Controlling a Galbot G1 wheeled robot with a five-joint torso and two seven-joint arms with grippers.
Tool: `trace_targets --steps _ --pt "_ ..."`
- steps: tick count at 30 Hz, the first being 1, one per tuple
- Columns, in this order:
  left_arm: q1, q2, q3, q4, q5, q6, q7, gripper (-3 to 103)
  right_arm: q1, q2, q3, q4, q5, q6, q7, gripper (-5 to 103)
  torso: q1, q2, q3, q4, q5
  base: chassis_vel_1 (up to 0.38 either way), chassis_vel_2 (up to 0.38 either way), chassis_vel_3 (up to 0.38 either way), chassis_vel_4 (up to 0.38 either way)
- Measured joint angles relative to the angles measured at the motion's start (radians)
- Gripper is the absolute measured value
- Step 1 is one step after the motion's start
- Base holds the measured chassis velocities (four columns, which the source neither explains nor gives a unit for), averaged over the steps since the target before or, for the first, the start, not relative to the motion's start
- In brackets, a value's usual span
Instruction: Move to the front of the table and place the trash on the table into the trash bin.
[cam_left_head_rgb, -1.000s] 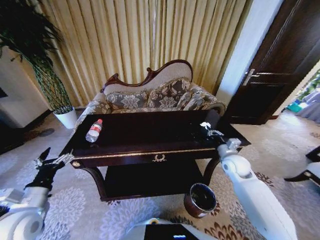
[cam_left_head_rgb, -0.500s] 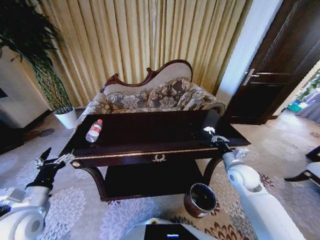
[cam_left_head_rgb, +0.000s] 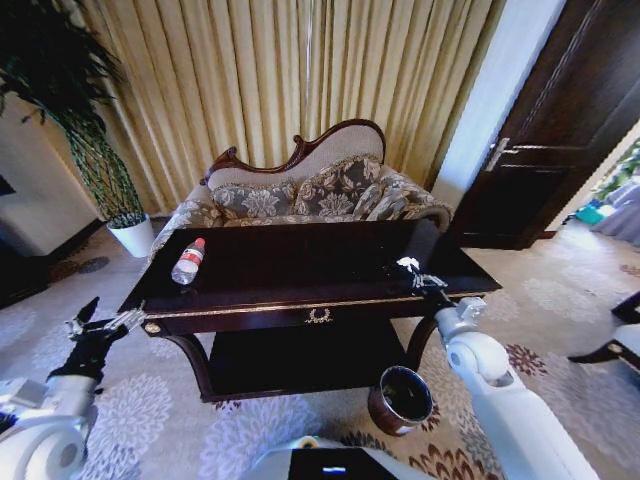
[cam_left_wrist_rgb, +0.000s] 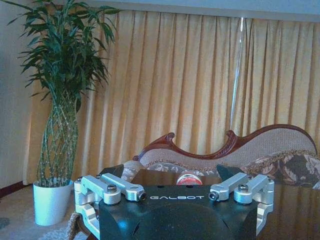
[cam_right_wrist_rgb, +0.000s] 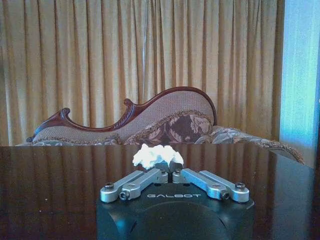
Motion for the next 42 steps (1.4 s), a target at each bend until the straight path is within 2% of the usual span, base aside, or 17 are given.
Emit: trace_targets --steps 42 --pt "-0.001 -0.006 0.008 0.015 0.003 -0.008 0.007 100 0.009 0.01 -0.023 -0.033 -0.011 -0.002 0.002 0 0.0 0.0 0.0 0.0 0.0 0.066 -0.061 -0.065 0.061"
